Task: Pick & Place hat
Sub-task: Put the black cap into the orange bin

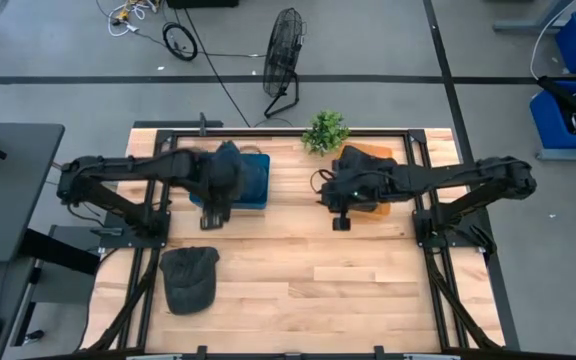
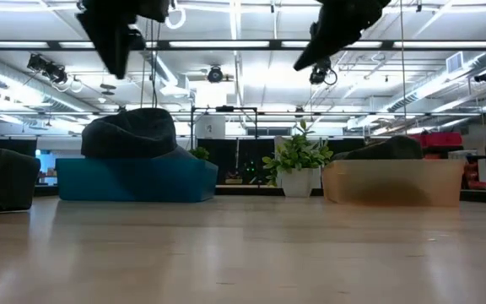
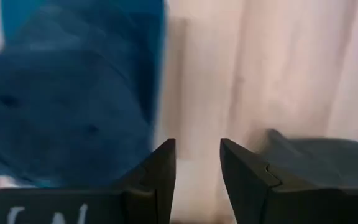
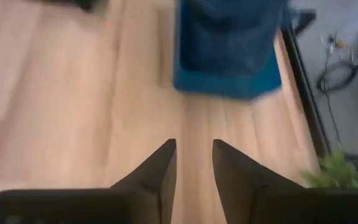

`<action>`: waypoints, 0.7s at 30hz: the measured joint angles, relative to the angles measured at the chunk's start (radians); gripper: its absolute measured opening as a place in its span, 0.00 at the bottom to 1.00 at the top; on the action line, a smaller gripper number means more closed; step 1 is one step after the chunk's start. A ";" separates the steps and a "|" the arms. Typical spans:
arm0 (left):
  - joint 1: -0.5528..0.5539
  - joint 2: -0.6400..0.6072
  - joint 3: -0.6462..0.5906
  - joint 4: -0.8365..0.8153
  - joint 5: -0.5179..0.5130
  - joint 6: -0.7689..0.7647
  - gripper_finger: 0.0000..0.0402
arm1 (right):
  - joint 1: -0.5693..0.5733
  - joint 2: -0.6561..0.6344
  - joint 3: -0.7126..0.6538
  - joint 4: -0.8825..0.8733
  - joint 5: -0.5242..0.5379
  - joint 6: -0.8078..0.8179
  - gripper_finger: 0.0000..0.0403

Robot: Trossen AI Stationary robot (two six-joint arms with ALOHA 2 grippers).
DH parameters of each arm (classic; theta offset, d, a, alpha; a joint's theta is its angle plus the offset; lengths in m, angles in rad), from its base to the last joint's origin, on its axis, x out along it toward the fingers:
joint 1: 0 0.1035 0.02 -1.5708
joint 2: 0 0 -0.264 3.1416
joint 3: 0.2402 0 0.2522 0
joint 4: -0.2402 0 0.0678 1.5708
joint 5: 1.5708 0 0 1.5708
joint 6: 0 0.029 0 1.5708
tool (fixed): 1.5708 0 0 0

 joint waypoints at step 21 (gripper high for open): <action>-0.415 0.000 -0.360 0.138 0.134 -0.957 0.32 | 0.070 0.001 -0.111 0.076 -0.012 0.153 0.26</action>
